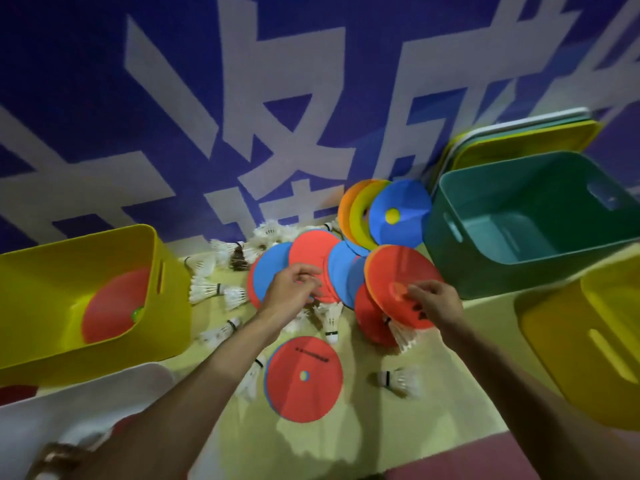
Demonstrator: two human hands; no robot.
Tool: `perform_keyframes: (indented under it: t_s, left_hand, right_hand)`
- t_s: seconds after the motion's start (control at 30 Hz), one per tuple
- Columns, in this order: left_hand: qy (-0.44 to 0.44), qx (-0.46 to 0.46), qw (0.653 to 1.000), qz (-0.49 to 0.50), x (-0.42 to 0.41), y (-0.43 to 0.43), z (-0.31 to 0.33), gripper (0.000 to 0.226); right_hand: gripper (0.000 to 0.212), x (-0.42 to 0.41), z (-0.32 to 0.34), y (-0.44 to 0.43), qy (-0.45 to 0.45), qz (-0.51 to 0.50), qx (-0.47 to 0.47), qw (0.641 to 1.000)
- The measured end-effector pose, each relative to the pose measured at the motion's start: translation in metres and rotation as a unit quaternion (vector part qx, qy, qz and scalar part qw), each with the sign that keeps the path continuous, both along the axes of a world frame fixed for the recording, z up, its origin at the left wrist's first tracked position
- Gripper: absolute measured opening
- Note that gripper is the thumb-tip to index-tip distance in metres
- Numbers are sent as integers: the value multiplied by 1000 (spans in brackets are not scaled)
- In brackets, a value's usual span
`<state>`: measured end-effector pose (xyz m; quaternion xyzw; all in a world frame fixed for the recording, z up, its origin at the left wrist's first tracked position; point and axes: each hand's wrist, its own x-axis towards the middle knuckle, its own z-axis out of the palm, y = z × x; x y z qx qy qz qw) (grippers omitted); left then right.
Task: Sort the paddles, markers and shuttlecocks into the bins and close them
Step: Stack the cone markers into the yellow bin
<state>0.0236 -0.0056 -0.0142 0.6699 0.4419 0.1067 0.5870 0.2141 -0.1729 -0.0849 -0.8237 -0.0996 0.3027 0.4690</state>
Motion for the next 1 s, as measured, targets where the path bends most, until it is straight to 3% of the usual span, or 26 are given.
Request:
perform_keyframes:
  t_s: [0.1, 0.33, 0.57, 0.77, 0.87, 1.0]
  left_hand:
    - [28, -19, 999, -4, 26, -18, -13, 19]
    - [94, -25, 995, -6, 67, -39, -36, 20]
    - [124, -34, 992, -3, 89, -48, -54, 23]
    - [148, -84, 984, 53, 114, -52, -79, 29]
    - [156, -71, 984, 55, 116, -52, -89, 13]
    - [139, -57, 985, 79, 114, -50, -85, 14]
  right_hand:
    - [27, 28, -23, -28, -34, -13, -50, 998]
    - [58, 52, -56, -50, -8, 1, -108, 994]
    - [38, 65, -72, -53, 51, -15, -118, 992]
    - [24, 71, -68, -65, 26, -23, -137, 990]
    - [10, 72, -72, -71, 55, -40, -109, 992]
    - [12, 67, -69, -74, 126, -82, -27, 988]
